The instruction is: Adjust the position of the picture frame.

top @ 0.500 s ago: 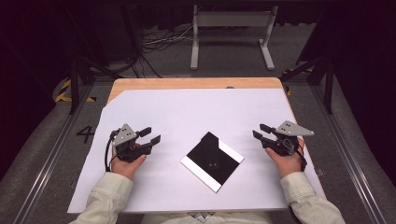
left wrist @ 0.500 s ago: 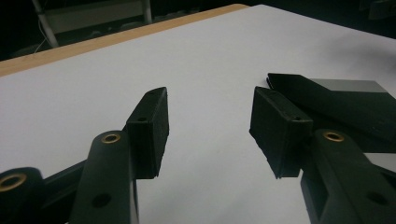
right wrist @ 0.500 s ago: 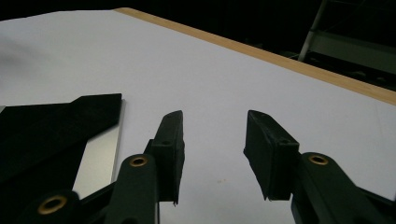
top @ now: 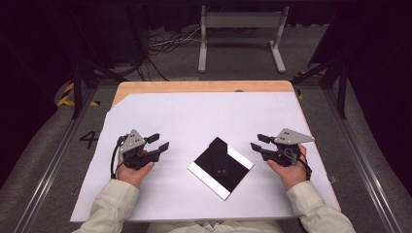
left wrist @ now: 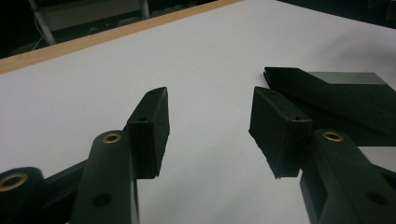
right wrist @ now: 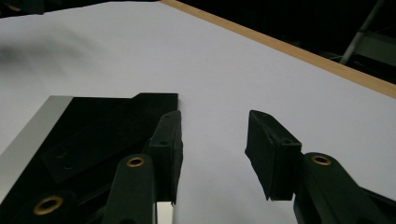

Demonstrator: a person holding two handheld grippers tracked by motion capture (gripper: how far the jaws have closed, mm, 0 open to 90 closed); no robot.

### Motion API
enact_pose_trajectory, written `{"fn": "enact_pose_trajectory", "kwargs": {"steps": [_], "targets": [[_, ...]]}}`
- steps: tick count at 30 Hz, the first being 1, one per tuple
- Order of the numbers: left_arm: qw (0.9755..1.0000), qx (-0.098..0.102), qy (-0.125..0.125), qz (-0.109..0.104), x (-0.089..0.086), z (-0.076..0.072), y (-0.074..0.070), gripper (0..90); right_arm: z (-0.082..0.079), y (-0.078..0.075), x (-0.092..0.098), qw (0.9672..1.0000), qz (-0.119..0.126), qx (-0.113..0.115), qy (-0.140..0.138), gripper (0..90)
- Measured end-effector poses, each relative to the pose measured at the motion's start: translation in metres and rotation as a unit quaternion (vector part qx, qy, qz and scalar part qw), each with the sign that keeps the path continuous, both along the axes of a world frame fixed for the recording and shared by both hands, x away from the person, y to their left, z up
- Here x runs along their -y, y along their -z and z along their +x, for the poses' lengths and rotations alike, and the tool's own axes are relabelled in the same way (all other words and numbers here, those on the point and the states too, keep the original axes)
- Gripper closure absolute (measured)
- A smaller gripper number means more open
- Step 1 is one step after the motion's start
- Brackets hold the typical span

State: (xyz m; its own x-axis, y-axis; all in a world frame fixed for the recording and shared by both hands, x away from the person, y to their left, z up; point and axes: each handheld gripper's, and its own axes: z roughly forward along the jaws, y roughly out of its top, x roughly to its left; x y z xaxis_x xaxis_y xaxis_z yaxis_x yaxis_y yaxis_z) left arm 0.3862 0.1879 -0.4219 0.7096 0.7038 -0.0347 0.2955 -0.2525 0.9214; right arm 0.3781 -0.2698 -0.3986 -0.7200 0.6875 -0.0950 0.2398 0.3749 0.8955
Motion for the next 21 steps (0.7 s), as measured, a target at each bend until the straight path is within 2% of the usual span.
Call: {"fn": "enact_pose_trajectory", "kwargs": {"steps": [4, 9, 10, 11, 13, 14, 15, 16, 17, 18, 21], "targets": [[1.0000, -0.002, 0.001, 0.002, 0.001, 0.000, 0.000, 47.9, -0.004, -0.001, -0.012, 0.9995, -0.005, -0.007, -0.032, 57.9], [1.0000, 0.000, 0.005, 0.007, 0.002, 0.000, 0.001, 47.8, -0.009, -0.001, -0.030, 0.9965, -0.026, -0.028, -0.075, 60.4], [1.0000, -0.005, 0.006, 0.002, 0.003, 0.000, 0.001, 47.8, -0.011, -0.001, -0.037, 0.9939, -0.035, -0.039, -0.097, 61.5], [1.0000, -0.005, 0.006, 0.002, 0.003, 0.000, 0.001, 47.7, -0.011, -0.001, -0.037, 0.9939, -0.035, -0.039, -0.097, 61.5], [1.0000, -0.003, 0.006, 0.006, 0.003, 0.000, 0.001, 47.7, -0.015, 0.001, -0.047, 0.9895, -0.054, -0.047, -0.126, 65.3], [1.0000, -0.003, 0.006, 0.006, 0.003, 0.000, 0.001, 47.7, -0.015, 0.001, -0.047, 0.9895, -0.054, -0.047, -0.126, 65.3], [0.9999, -0.003, 0.007, 0.008, 0.003, 0.000, 0.001, 47.7, -0.016, 0.002, -0.051, 0.9880, -0.060, -0.049, -0.134, 66.5], [0.9999, -0.003, 0.007, 0.009, 0.003, 0.000, 0.001, 47.7, -0.018, 0.003, -0.055, 0.9859, -0.067, -0.051, -0.145, 68.8], [0.9999, -0.004, 0.007, 0.008, 0.004, 0.000, 0.002, 47.7, -0.021, 0.004, -0.061, 0.9818, -0.074, -0.059, -0.164, 72.6], [0.9999, -0.004, 0.007, 0.007, 0.004, 0.000, 0.002, 47.7, -0.021, 0.004, -0.061, 0.9818, -0.074, -0.059, -0.164, 72.6], [0.9999, -0.007, 0.007, 0.008, 0.004, 0.001, 0.002, 47.4, -0.024, 0.006, -0.068, 0.9759, -0.088, -0.068, -0.188, 76.4]]}}
